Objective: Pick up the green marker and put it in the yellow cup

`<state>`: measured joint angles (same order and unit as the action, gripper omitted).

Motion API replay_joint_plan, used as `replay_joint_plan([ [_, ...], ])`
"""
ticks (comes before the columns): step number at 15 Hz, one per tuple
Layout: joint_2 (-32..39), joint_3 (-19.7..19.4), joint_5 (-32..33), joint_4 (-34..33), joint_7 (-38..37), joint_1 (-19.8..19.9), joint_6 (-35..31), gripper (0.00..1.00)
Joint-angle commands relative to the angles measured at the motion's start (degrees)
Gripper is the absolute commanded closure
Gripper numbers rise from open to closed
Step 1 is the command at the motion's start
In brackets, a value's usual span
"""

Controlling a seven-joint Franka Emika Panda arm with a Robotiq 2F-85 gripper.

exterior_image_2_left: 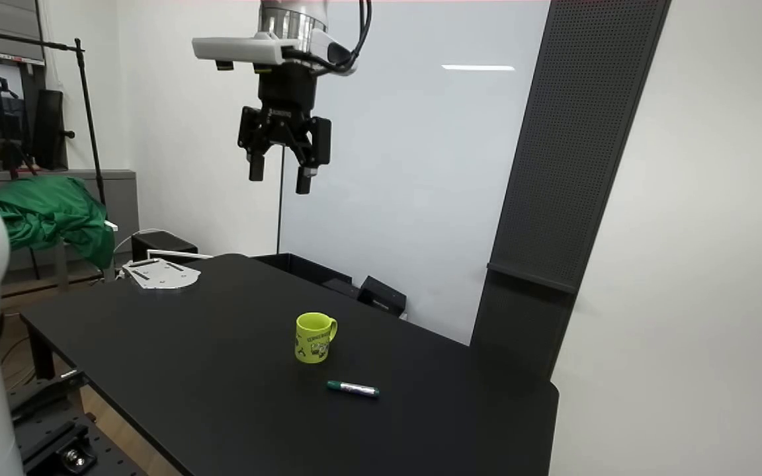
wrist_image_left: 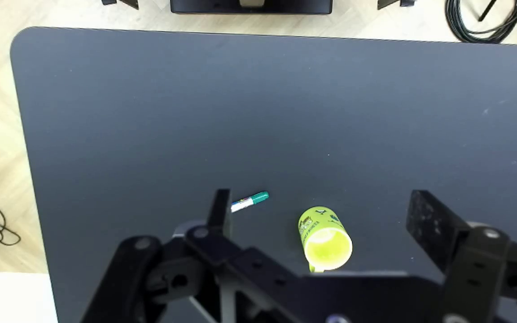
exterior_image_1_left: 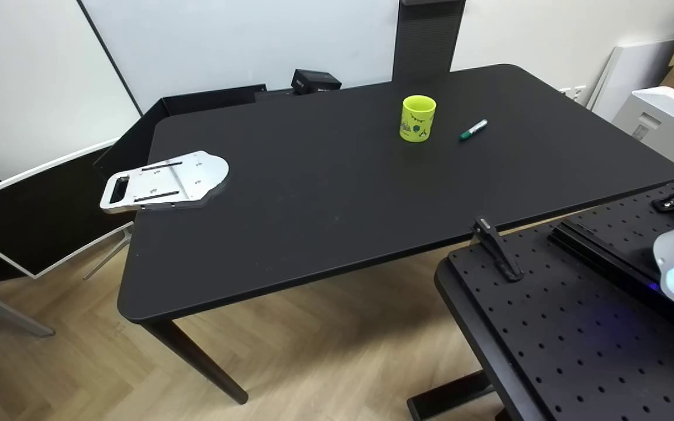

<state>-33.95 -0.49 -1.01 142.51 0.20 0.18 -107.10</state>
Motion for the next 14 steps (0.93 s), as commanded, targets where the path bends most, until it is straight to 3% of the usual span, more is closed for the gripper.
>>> replay_joint_plan([
  [1,0.04,0.01,0.03,-0.16,0.11,0.01,0.28,0.00],
  [3,0.09,-0.01,0.20,-0.22,0.35,0.01,0.37,0.00],
  [4,5.39,-1.80,2.90,-2.49,3.23,1.51,-2.10,0.00],
  [8,10.22,-2.33,3.64,-2.57,4.88,1.43,-8.57,0.00],
  [14,19.62,1.16,2.02,-2.50,1.96,-1.18,-19.35,0.00],
])
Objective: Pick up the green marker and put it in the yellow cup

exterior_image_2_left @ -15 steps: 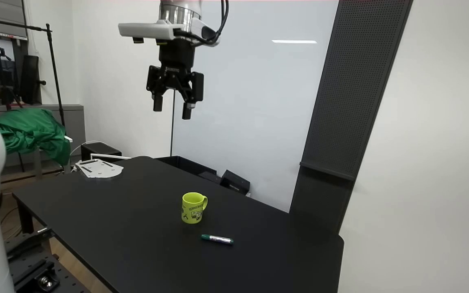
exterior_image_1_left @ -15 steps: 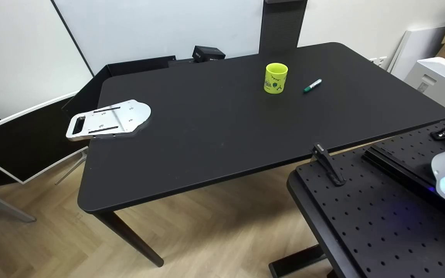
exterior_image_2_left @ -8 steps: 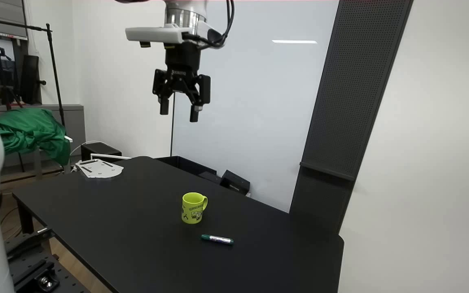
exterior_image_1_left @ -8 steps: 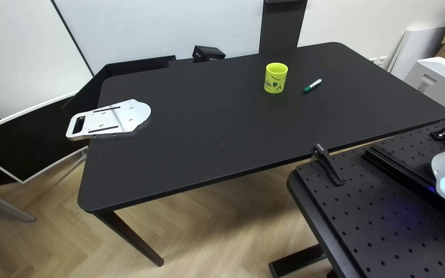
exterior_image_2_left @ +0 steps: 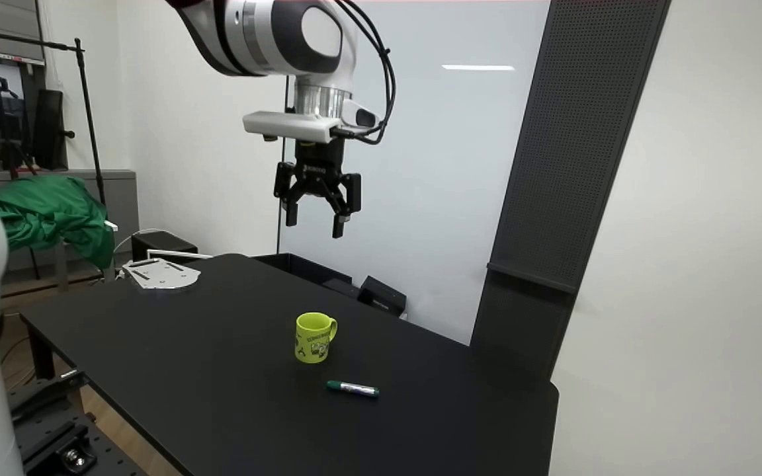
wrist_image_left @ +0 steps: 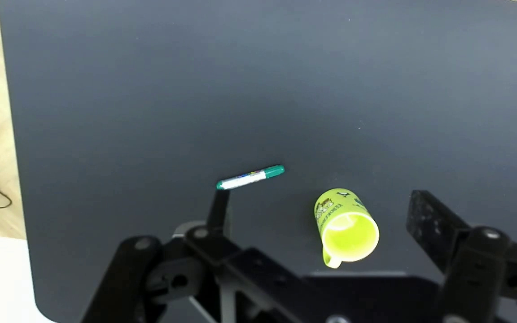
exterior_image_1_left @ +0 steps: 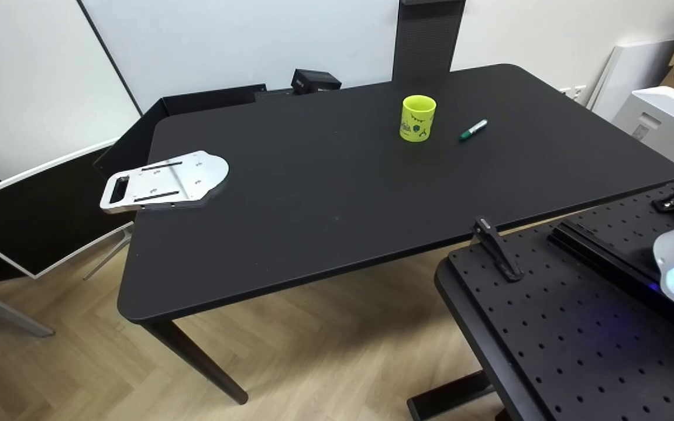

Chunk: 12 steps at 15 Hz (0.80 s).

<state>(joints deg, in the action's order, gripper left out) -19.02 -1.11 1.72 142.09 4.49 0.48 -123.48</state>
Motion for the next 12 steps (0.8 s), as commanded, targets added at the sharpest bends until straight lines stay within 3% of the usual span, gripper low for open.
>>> replay_joint_plan([
  [1,5.85,2.25,-0.96,-2.18,-2.40,-1.90,-4.58,0.00],
  [6,10.08,2.52,-1.66,-2.95,-3.08,-2.33,-11.55,0.00],
  [12,12.15,-0.32,0.00,-5.92,-12.99,2.78,-12.67,0.00],
])
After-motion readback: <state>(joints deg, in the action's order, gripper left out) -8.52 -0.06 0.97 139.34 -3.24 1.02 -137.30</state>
